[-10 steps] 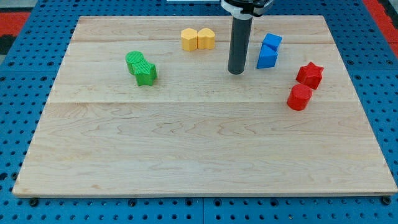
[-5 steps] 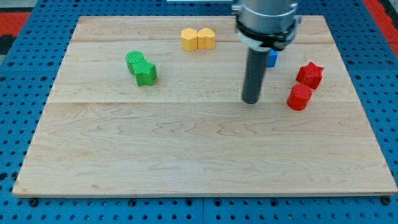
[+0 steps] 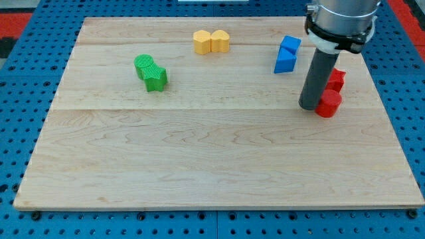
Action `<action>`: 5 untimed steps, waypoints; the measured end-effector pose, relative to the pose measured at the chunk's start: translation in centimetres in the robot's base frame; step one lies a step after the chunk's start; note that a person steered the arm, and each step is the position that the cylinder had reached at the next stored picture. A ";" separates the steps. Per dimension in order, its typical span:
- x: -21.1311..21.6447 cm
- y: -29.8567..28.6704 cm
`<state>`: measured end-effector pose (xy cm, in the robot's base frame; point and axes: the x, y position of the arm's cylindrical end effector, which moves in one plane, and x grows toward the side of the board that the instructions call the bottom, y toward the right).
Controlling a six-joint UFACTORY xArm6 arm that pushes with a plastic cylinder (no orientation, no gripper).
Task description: Move the red circle left a bit
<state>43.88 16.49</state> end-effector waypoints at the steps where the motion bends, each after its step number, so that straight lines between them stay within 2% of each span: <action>1: 0.0 0.0; 4: 0.0 2.0; 5: 0.0 -0.8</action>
